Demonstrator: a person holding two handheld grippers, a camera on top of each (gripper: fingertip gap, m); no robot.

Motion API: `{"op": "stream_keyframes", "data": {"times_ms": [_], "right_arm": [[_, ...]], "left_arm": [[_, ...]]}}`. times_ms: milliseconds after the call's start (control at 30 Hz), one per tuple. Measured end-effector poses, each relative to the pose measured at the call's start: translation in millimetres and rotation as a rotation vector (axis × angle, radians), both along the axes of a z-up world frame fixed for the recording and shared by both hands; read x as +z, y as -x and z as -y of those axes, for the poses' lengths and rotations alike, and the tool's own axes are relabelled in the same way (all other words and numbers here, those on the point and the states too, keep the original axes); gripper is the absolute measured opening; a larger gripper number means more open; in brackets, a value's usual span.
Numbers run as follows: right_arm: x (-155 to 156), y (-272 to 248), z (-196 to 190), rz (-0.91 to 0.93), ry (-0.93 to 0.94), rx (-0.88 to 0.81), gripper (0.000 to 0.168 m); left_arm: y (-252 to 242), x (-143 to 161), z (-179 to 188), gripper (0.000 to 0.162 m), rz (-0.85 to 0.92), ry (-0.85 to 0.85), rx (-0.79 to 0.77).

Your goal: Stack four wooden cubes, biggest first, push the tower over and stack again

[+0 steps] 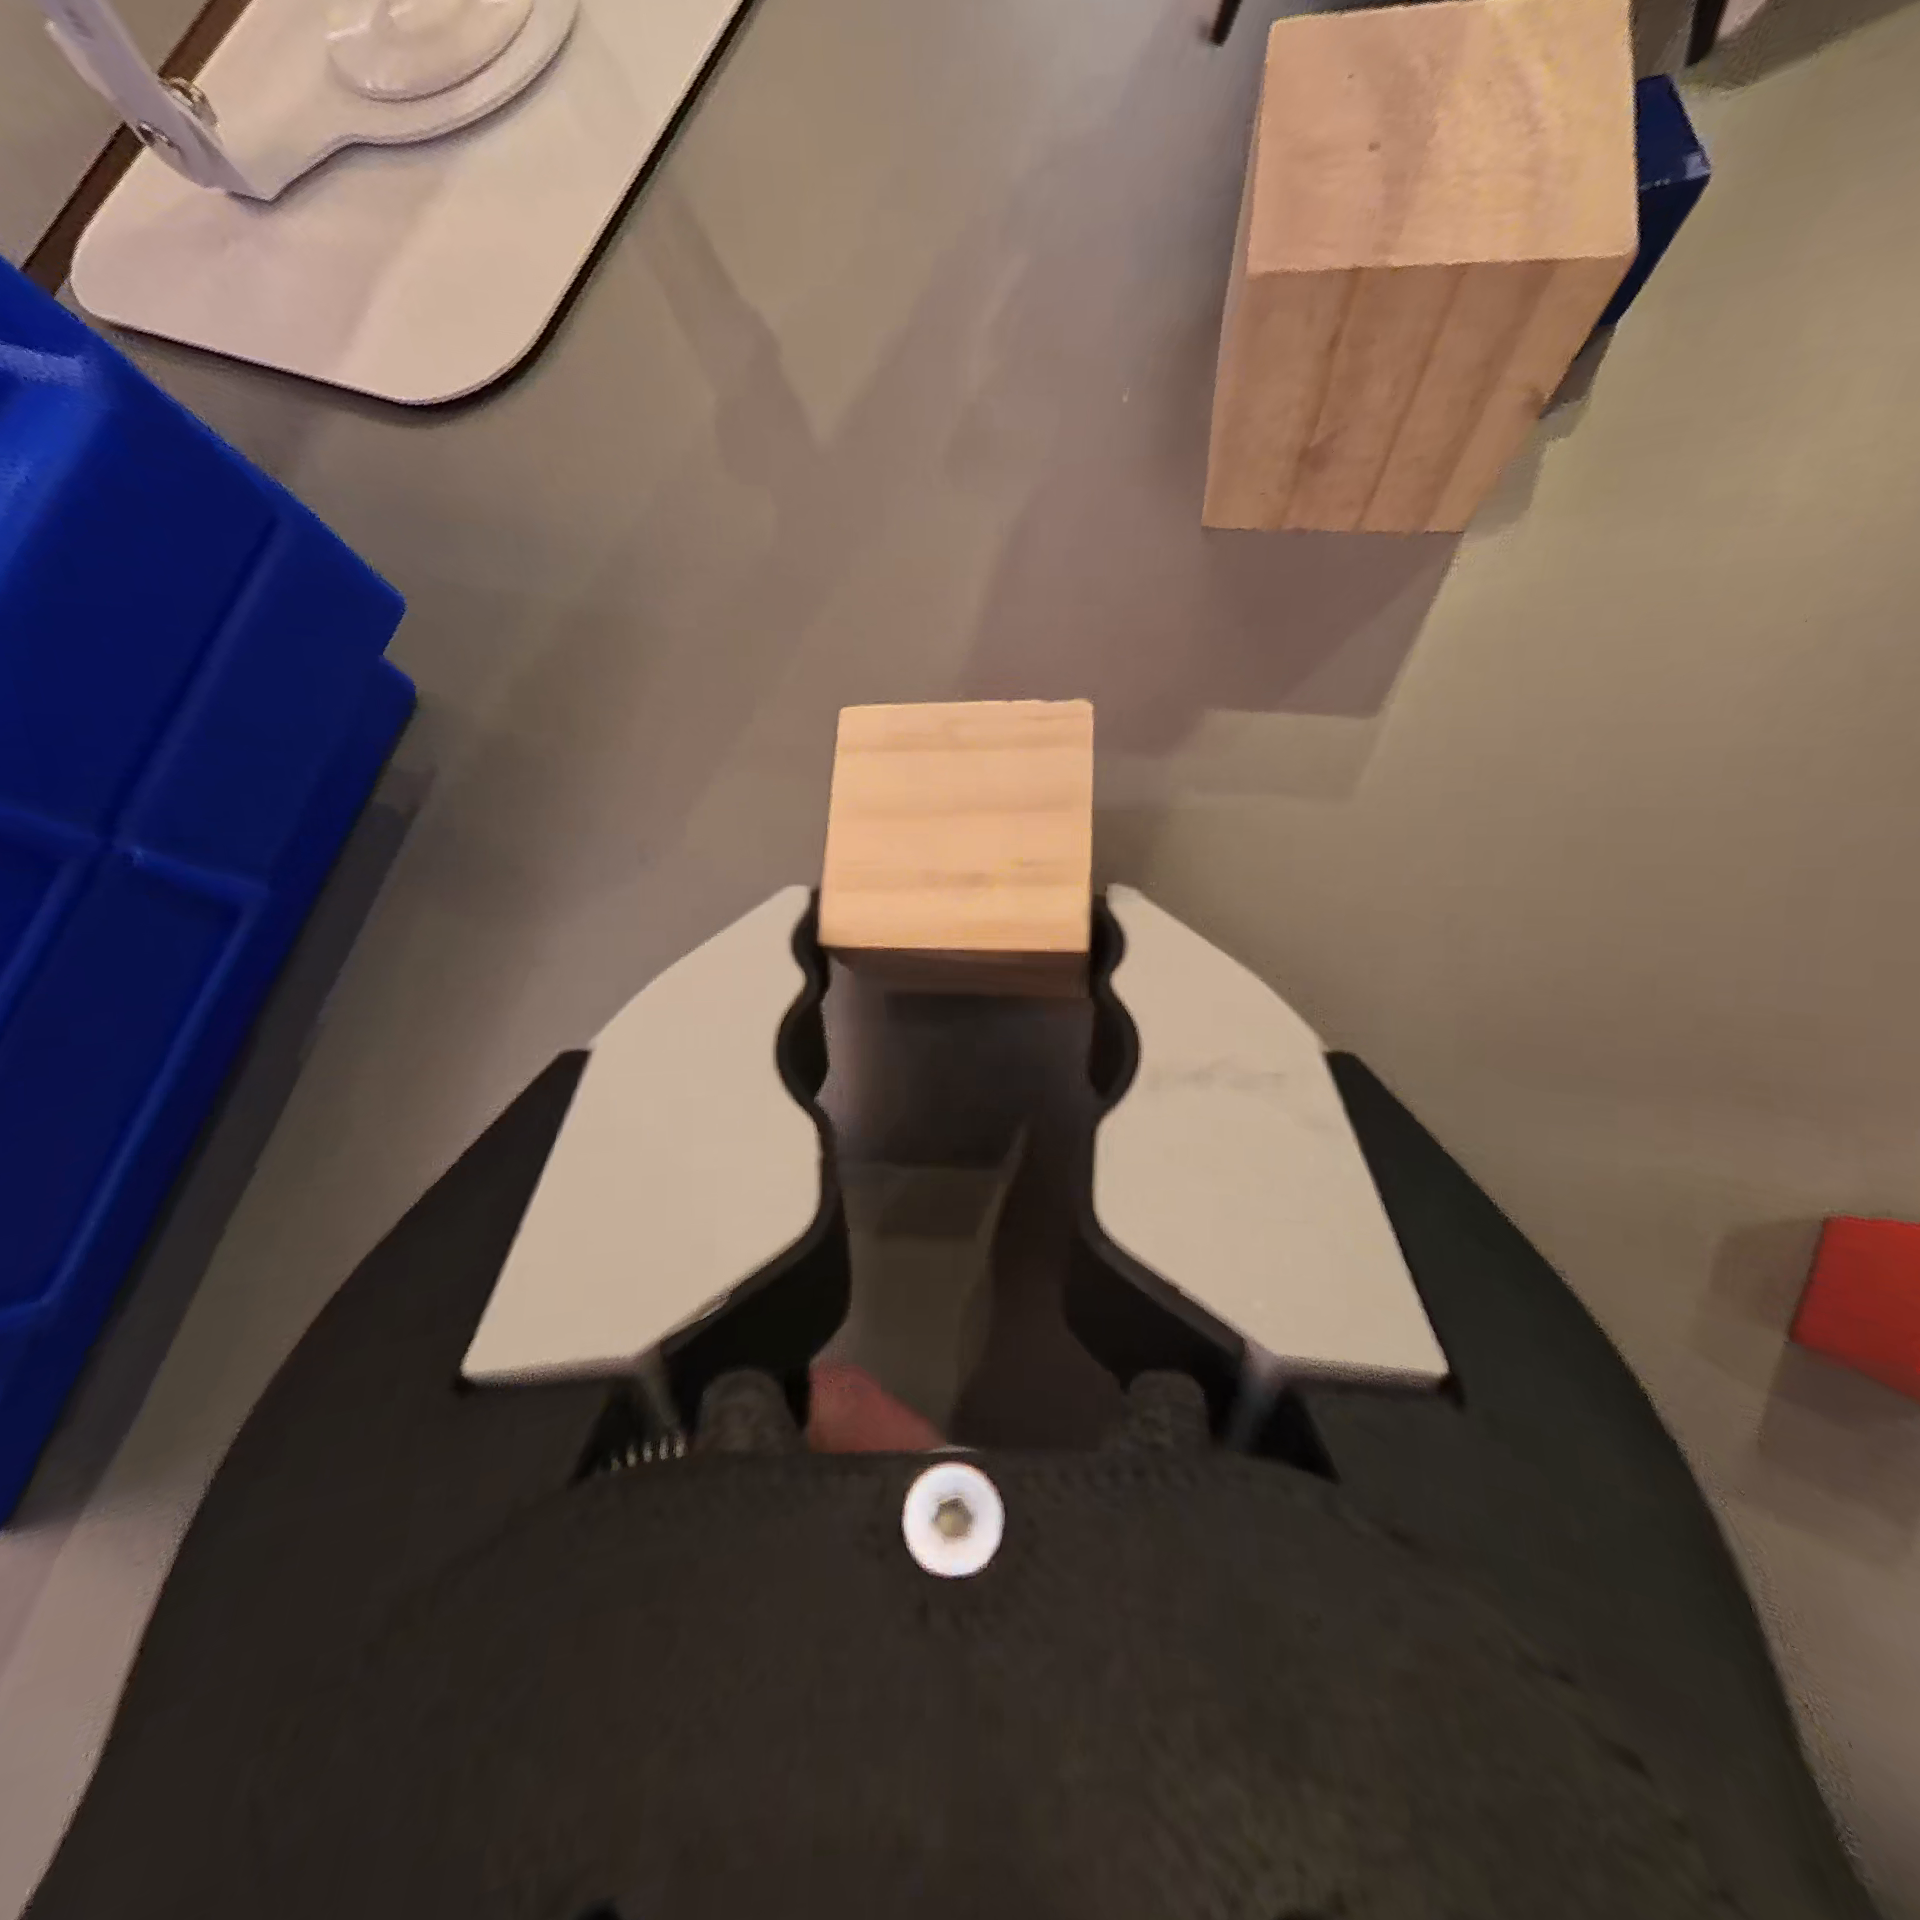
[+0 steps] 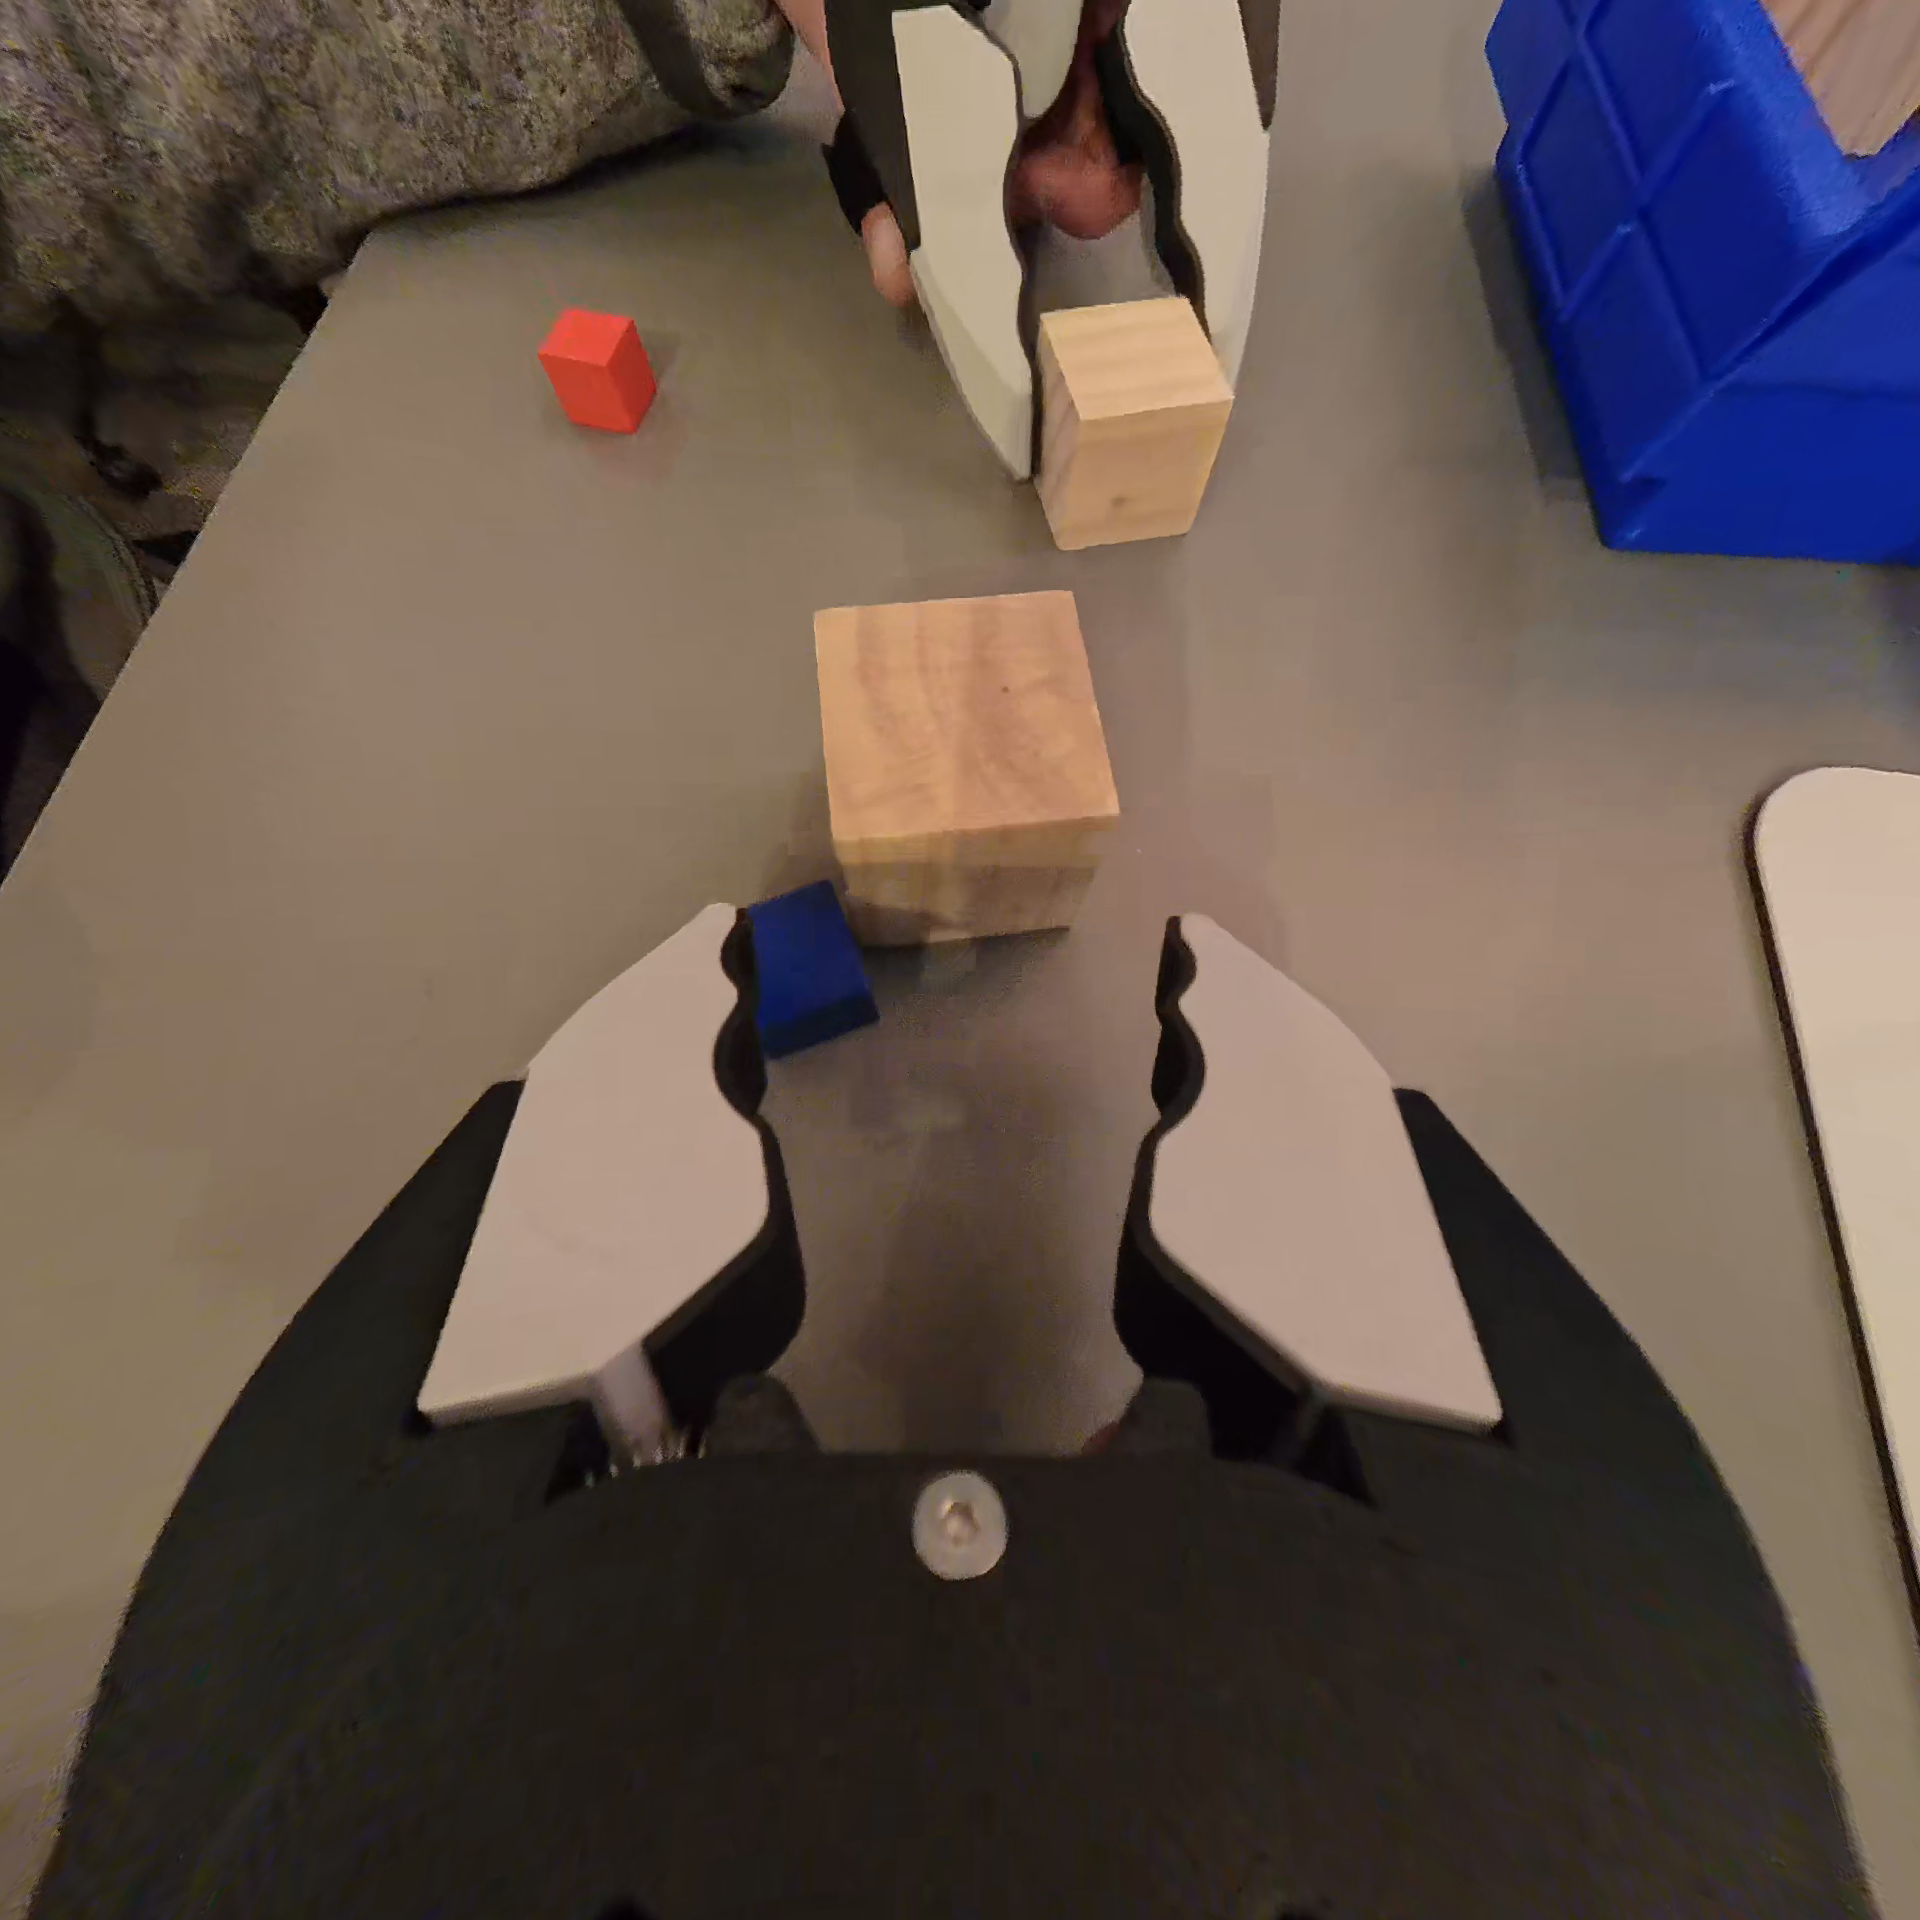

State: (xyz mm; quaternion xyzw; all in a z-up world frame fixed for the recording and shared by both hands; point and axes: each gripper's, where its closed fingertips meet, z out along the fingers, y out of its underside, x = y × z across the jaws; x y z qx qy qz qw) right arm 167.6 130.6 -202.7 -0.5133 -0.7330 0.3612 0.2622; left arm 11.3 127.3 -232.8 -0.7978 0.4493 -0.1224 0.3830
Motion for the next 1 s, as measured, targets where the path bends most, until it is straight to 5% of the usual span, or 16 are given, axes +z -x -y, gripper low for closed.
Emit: {"op": "stream_keyframes", "data": {"times_ms": [433, 667, 1000], "right_arm": [[-26, -10, 31, 0.082, -0.006, 0.169, 0.03], [-26, -12, 35, 0.084, 0.007, 0.189, 0.029], [-26, -13, 35, 0.082, 0.01, 0.193, 0.029]], "left_arm": [[-44, 33, 2, 0.046, 0.133, -0.053, -0.076], [-93, 58, 5, 0.046, 0.131, -0.071, -0.132], [-123, 54, 5, 0.046, 0.09, -0.052, -0.168]]}}
